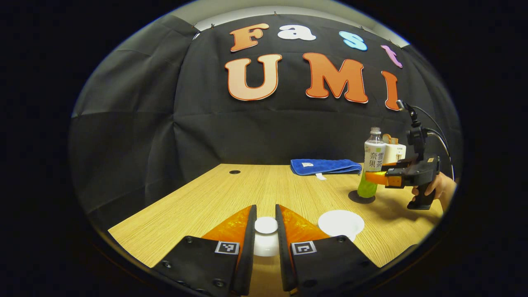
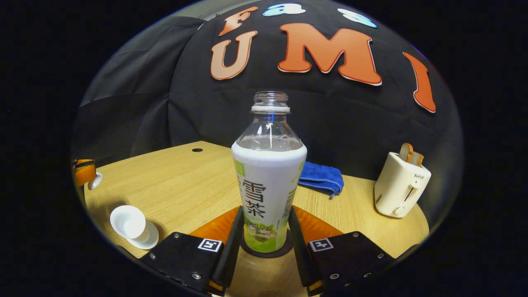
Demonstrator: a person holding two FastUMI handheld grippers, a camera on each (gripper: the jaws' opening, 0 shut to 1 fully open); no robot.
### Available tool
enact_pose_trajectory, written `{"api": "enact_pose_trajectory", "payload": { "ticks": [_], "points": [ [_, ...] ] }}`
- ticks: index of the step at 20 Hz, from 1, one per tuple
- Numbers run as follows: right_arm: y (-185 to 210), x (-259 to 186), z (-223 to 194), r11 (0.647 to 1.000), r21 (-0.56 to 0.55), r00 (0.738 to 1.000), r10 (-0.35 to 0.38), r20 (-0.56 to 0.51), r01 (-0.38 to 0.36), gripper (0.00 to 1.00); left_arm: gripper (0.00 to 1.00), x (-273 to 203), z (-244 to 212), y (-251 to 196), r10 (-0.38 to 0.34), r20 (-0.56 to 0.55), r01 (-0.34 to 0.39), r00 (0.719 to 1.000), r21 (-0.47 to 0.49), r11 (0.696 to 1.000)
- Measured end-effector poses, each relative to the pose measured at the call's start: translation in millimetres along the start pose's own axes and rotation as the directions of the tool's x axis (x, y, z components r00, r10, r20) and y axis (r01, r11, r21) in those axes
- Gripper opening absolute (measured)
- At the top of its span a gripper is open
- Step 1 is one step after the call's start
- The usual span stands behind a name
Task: Open the teacup lid with one hand, grasp the water bottle and pour water into the teacup with the other hand; after pouring, place the water bottle on the coaster and then close the teacup lid.
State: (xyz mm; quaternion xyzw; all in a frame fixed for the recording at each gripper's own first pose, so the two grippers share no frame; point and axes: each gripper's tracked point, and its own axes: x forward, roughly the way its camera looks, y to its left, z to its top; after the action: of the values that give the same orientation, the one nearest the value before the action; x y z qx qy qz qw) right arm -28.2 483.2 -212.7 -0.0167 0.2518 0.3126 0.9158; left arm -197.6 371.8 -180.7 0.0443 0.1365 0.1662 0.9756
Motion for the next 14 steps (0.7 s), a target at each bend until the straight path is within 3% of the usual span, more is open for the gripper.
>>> {"api": "enact_pose_trajectory", "payload": {
  "ticks": [4,9,11,14],
  "points": [
    [-2,5,-9,0.997,0.07,1.0,0.018,-0.018,-0.017,0.62,0.32,2,4,-8,-0.017,0.007,0.017,1.0,-0.012,1.0],
    [-3,6,-8,0.999,0.048,1.0,0.01,-0.004,-0.01,0.65,0.32,5,15,-27,-0.049,0.025,0.05,0.998,-0.038,0.998],
    [-4,4,-8,0.999,0.044,1.0,0.006,-0.004,-0.006,0.69,0.32,7,21,-40,-0.075,0.038,0.077,0.996,-0.052,0.996],
    [-12,-2,-4,0.999,0.051,1.0,-0.007,0.01,0.007,0.85,0.32,11,29,-61,-0.115,0.051,0.118,0.992,-0.06,0.991]
  ]
}}
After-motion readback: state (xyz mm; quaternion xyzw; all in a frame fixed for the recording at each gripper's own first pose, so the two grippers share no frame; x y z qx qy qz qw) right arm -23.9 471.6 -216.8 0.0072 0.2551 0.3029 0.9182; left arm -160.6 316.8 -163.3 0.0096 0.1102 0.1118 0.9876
